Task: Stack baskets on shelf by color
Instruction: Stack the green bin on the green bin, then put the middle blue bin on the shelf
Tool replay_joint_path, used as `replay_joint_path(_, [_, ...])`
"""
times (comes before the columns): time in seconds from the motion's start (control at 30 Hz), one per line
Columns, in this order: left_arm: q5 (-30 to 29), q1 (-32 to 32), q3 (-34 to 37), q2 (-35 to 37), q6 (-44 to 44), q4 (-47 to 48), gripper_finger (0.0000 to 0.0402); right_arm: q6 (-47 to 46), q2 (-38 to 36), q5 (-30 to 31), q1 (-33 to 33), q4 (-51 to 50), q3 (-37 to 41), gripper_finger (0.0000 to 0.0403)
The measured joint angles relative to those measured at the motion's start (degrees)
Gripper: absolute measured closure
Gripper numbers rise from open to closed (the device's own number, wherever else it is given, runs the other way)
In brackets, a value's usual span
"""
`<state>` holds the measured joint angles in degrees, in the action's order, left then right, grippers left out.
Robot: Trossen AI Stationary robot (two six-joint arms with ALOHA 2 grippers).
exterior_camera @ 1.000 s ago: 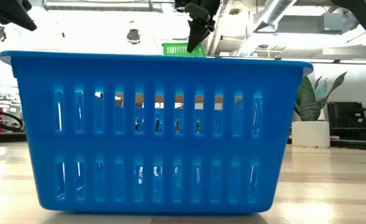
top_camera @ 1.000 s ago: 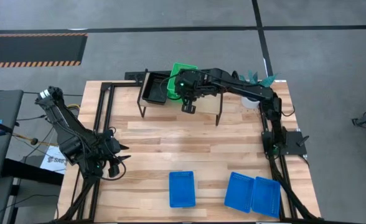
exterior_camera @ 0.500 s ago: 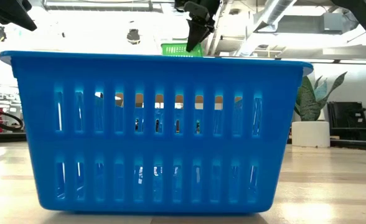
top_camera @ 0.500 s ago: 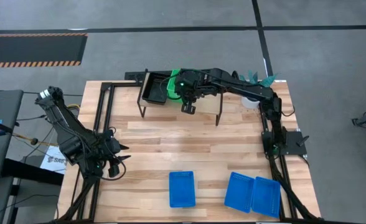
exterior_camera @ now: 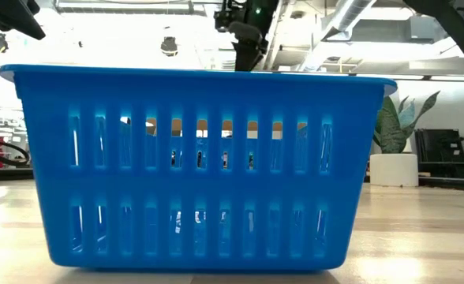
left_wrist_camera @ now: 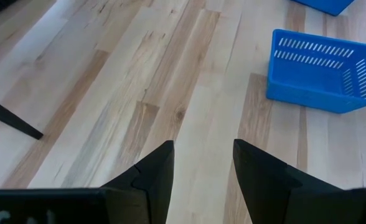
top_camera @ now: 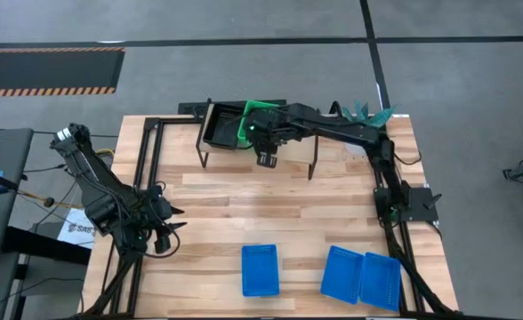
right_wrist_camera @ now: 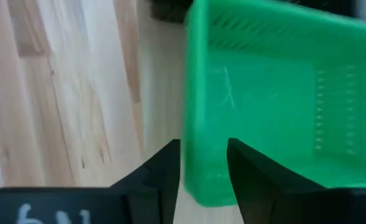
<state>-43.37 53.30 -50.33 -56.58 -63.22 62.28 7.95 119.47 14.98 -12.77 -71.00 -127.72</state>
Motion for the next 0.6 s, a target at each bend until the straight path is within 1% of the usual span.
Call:
replay_joint_path(0.13, [0.71,0.01,0.0,0.0,0.14,0.0,0.0248,0.96,-0.15,0.56,0.58,0.37,-0.02,0.0242])
replay_joint_path(0.3, [0.74,0.01,0.0,0.0,0.22,0.0,0.0248,0.7,-2.04,1.59,1.67,0.58,0.08,0.025])
replay_joint_path(0.4, [0.67,0.0,0.0,0.0,0.22,-0.02,0.0248,-3.77,-4.85,1.43,3.17,-0.16,-0.09,0.0252])
replay_joint_path(0.47, [0.65,0.01,0.0,0.0,0.19,-0.02,0.0248,-8.27,-5.87,-1.19,4.75,-1.59,-0.09,0.0251])
replay_joint_path(0.6, [0.62,0.01,0.0,0.0,0.95,-0.02,0.0248,-17.04,-6.52,-9.35,10.03,-4.26,-0.07,0.0244])
